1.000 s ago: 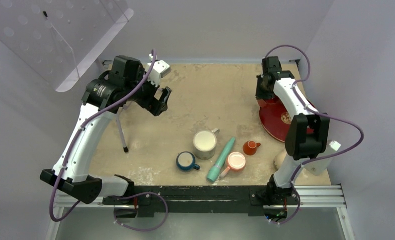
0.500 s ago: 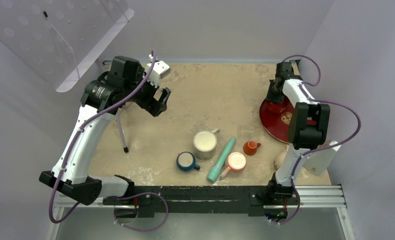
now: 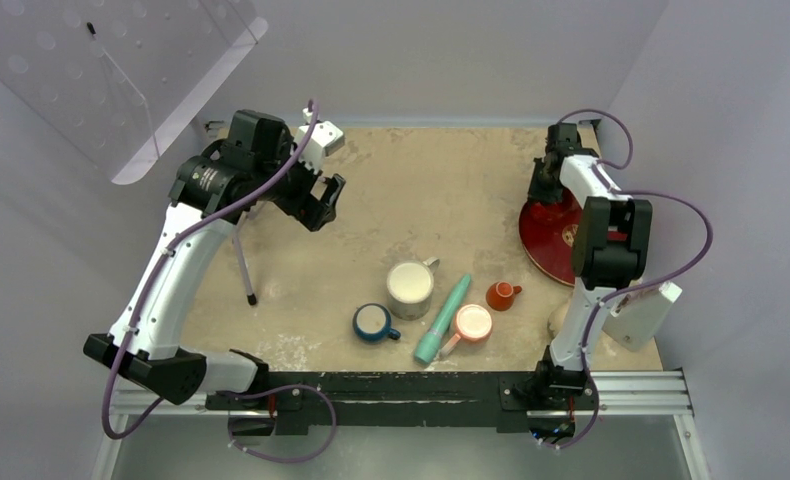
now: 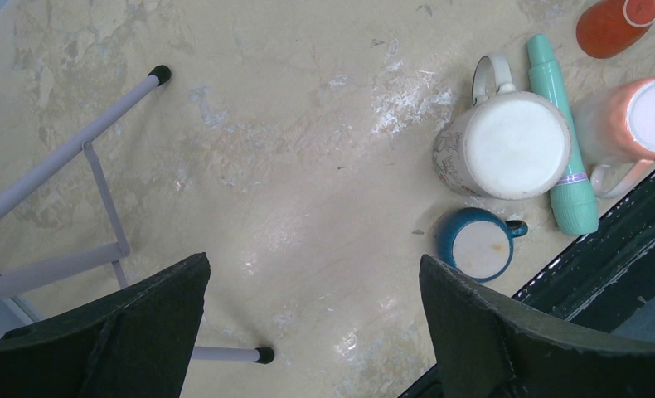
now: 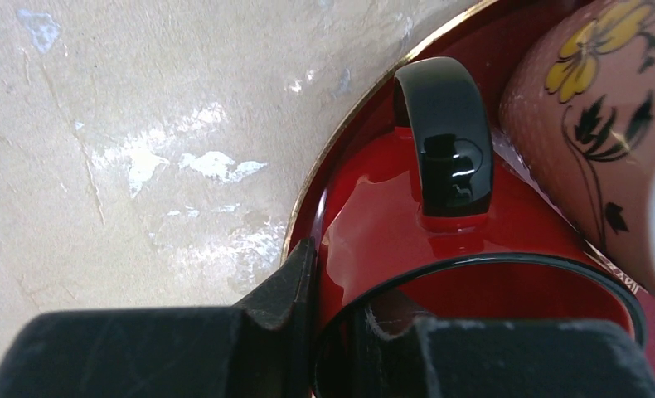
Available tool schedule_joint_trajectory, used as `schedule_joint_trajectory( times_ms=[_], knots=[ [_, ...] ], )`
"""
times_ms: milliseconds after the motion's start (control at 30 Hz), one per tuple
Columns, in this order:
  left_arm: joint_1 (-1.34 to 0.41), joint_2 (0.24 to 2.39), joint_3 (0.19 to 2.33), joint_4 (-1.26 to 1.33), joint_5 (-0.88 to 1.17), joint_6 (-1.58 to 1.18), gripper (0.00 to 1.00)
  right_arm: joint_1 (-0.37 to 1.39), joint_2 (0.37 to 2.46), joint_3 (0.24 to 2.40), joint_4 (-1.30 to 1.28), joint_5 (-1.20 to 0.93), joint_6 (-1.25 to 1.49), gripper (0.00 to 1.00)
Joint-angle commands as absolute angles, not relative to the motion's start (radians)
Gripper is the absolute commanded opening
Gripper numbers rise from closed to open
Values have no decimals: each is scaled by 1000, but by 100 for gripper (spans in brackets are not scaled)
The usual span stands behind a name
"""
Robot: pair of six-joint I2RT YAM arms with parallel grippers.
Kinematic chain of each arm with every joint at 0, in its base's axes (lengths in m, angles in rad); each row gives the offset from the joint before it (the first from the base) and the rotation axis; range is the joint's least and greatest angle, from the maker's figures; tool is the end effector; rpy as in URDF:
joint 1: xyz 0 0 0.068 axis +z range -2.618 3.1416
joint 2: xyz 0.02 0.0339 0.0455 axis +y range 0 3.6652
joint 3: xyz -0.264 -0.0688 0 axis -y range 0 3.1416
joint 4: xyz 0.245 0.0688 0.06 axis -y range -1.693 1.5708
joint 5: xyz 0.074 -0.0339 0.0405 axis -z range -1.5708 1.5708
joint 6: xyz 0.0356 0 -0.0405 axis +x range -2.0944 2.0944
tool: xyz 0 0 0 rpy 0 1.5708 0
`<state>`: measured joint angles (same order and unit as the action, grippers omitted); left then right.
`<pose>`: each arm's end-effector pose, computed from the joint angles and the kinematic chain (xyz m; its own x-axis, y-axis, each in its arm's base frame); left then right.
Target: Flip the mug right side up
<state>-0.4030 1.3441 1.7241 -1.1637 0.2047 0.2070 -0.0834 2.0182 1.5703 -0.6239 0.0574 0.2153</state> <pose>0.2207 -0.1020 0.4405 -0.5294 0.4444 -0.7227 0.6389 0.7693 0.0051 0.4318 -0.0381 0.2033 -0.8312 0.2835 -0.4783 0.2949 0.9541 0.0530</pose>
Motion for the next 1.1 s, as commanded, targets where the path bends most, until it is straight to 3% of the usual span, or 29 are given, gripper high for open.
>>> schedule_joint_trajectory(
  times_ms=[0,167,333,467,700,900,1067],
  knots=[
    [-397,1349,1757,-1125,215,233,100,-82,2021,1652,-581,69,193,2],
    [-397,1348,1745,-1126,217,242,100,-81,2021,1681,-602,59,189,36],
    [-398,1340,1693,-1128,263,281,100,-67,1986,1684,-626,40,186,51],
    [-418,1339,1628,-1150,342,327,97,-33,1928,1702,-656,60,177,57],
    [-565,1412,1608,-1174,368,329,92,33,1789,1648,-681,67,160,60],
    [-683,1763,1981,-1319,378,152,85,44,1660,1521,-635,-29,139,64],
    [-804,1970,2169,-1243,337,130,85,20,1561,1446,-586,-54,148,66]
  ],
)
